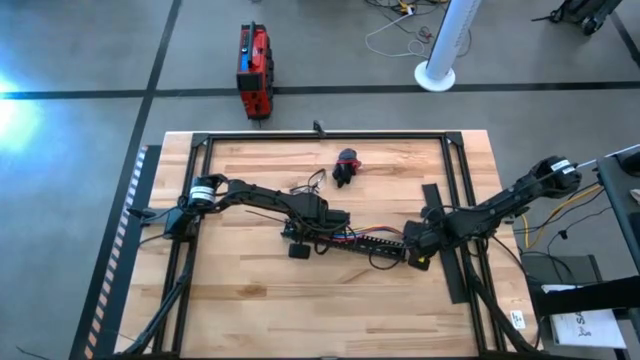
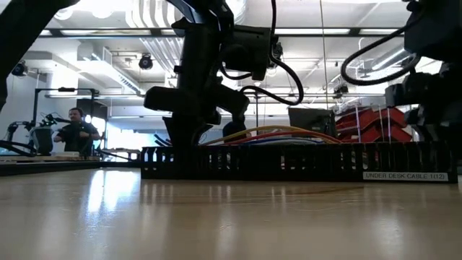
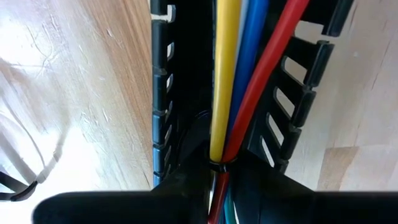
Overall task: Ziptie cables
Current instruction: Put the ziptied cable wires into the black cable duct
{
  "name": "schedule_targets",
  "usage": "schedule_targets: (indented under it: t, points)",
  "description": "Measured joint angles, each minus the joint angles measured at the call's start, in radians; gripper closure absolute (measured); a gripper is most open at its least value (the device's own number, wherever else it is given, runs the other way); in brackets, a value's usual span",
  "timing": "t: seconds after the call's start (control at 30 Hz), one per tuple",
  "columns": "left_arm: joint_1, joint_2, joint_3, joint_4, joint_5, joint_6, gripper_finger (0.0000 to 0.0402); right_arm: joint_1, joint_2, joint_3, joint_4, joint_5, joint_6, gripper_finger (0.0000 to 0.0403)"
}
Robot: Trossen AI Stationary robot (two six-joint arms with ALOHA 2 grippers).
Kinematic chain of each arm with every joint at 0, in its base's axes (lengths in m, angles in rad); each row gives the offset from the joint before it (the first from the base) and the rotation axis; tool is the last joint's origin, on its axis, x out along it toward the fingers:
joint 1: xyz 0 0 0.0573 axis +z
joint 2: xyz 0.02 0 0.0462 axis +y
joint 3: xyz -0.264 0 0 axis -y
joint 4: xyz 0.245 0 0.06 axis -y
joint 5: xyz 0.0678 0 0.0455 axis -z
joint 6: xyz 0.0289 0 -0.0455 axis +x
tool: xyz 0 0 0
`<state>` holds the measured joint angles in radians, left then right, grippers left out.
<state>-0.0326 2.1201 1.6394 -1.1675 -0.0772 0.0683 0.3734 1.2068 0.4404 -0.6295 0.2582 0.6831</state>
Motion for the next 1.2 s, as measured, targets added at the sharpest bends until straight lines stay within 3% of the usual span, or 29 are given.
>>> schedule_targets:
  t: [0.1,0.27,0.37,0.5,0.67,0.93,1.2]
  points:
    - [0.000,0.000,0.000,0.001,0.000,-0.002,0.0369,0.000,-0.004,0.017,-0.057,0.015,0.000,0.0381]
    - [0.001,0.000,0.001,0.015,0.000,-0.002,0.0371,0.000,-0.009,0.146,-0.332,0.135,0.033,0.0377]
    - [0.003,0.000,0.001,0.000,0.000,-0.003,0.0376,0.000,-0.011,0.226,-0.409,0.168,0.007,0.0379]
    - [0.007,0.000,-0.002,-0.013,0.001,-0.014,0.0373,0.011,-0.013,0.293,-0.313,0.131,-0.045,0.0383]
    - [0.021,0.000,-0.002,-0.011,0.006,-0.053,0.0373,0.054,-0.005,0.265,-0.130,0.020,-0.092,0.0374]
    - [0.029,0.000,-0.004,-0.021,-0.003,-0.054,0.0367,0.074,0.075,0.184,-0.120,-0.075,-0.014,0.0375]
    - [0.045,0.000,-0.004,-0.022,-0.048,-0.091,0.0367,0.074,0.193,0.183,-0.101,-0.027,-0.002,0.0326]
